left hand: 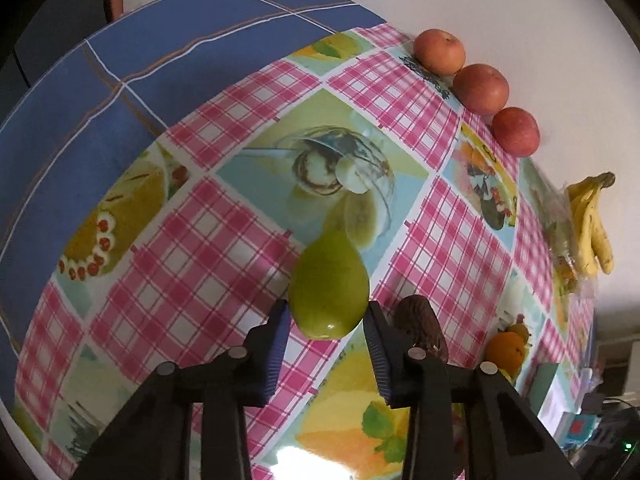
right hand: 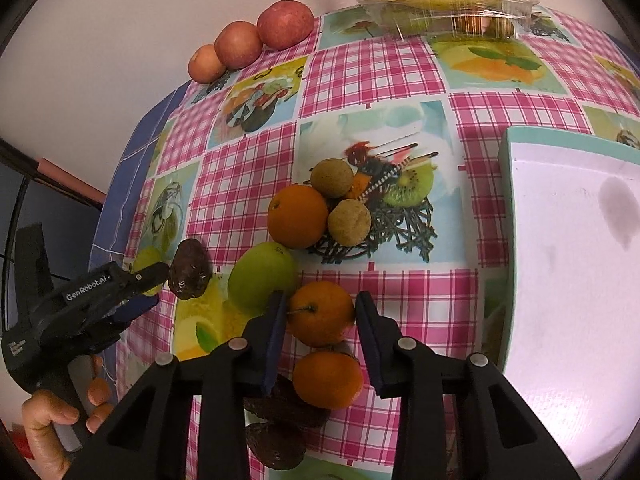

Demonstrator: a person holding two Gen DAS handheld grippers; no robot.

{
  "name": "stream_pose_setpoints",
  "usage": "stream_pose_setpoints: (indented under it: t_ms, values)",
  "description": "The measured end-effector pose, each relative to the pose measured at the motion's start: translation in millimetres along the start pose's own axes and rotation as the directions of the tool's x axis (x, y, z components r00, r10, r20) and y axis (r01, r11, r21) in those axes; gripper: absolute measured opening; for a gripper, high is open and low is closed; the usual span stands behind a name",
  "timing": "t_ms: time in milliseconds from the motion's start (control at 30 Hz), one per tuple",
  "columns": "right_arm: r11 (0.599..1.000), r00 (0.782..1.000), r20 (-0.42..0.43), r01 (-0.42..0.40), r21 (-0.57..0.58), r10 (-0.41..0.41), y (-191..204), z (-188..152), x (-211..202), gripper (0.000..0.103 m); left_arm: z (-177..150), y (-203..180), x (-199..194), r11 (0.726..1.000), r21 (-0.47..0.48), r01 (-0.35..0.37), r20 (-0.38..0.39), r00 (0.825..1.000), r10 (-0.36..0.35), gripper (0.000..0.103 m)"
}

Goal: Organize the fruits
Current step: 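Grasp the green pear with the left gripper while the right gripper grasps an orange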

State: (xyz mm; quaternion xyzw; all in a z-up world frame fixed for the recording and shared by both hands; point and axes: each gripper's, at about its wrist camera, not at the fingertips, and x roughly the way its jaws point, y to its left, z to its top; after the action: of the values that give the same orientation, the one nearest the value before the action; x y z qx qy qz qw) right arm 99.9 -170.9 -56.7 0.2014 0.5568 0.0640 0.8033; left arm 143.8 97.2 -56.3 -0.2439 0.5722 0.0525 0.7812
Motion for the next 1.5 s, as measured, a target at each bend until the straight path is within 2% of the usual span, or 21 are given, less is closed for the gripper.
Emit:
stream_pose_setpoints:
  t_ms: [367,600,700,733,800,867,1000,1067,1100,1267,1500]
  values:
    - [1.0,1.0,0.01,-0.009,0.017,0.009,0,-3,-3,0.035,-2,1,-7,1.0,-0.001,0.014,-0.001,1.0,-0.014,0.039]
    - [0.999,0.999,0.042,-0.016,0.045,0.014,-5,0,-20,0.035,-3,-1,-26,0.999,0.006,0.038,0.029,0.999,-0.038,0.038]
    - [0.998,0.999,0.051,-0.009,0.06,0.006,-9,0,-28,0.035,-4,-2,-31,0.999,0.013,0.037,0.04,0.998,-0.038,0.033]
    - [0.998,0.999,0.052,-0.003,0.066,0.0,-11,0,-30,0.035,-4,-3,-33,0.999,0.016,0.038,0.042,0.998,-0.039,0.025]
    - [0.997,0.999,0.054,0.007,0.076,-0.011,-15,0,-33,0.035,-4,-4,-34,0.999,0.019,0.026,0.051,0.998,-0.027,0.024]
    - [0.996,0.998,0.053,0.009,0.09,-0.014,-19,-1,-36,0.035,-4,-7,-30,0.999,0.041,-0.01,0.059,0.998,0.007,0.025]
    - [0.995,0.998,0.054,0.012,0.103,-0.017,-25,-2,-39,0.035,-4,-6,-30,0.999,0.032,0.005,0.045,0.999,-0.006,0.031]
    - [0.994,0.998,0.055,0.007,0.106,-0.013,-27,-2,-41,0.035,-5,-7,-31,0.999,0.041,-0.015,0.037,0.999,0.014,0.048]
    - [0.994,0.998,0.055,0.004,0.108,-0.01,-27,-3,-42,0.035,-5,-6,-31,0.999,0.042,-0.016,0.034,0.999,0.015,0.051]
    - [0.994,0.999,0.053,0.002,0.11,-0.007,-26,-2,-43,0.035,-7,-5,-30,0.999,0.047,-0.021,0.024,1.0,0.02,0.052]
    - [0.993,0.999,0.048,0.007,0.114,-0.013,-27,-3,-43,0.035,-8,-14,-25,0.998,0.059,0.032,0.008,0.999,-0.033,0.054]
